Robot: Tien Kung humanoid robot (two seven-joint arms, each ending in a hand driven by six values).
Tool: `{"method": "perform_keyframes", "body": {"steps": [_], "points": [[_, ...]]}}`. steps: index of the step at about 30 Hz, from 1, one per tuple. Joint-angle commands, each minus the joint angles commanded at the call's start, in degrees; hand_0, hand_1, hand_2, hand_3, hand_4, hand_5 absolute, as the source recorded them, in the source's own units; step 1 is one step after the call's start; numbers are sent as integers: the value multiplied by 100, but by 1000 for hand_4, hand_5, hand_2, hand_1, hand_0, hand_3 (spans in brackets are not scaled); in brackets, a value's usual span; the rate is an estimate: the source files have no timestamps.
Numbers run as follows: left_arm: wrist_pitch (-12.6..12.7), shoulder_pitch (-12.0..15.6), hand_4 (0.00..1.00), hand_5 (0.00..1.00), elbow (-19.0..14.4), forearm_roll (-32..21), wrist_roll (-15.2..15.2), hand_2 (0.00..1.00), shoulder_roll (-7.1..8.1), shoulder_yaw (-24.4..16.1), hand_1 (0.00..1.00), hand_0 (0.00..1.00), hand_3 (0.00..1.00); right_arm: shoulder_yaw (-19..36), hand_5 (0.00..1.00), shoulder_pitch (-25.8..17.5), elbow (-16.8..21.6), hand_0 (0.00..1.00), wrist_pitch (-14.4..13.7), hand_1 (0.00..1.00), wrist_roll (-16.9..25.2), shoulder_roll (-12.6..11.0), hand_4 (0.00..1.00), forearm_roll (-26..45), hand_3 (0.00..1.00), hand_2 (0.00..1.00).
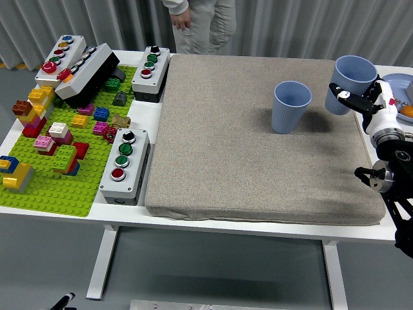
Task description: Pick cup pour cup place
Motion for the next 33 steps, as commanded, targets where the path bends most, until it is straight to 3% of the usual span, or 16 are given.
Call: {"method": "perform_keyframes", "body": {"steps": [12,17,33], "points": [[-13,-11,639,988,0,-48,1,882,-29,100,801,844,791,-405,2,-318,-571,840,334,700,1048,175,597,405,545,598],[-20,10,638,989,0,-92,-4,883,-32,167,801,844,791,-472,2,-367,-661,841,382,703,1301,197,598,520,545,599],[-24,7,637,990,0,-98,-8,882,-25,197,801,843,791,-594,2,-354,-854,842,369,705,1351,223,597,522,545,598]]}}
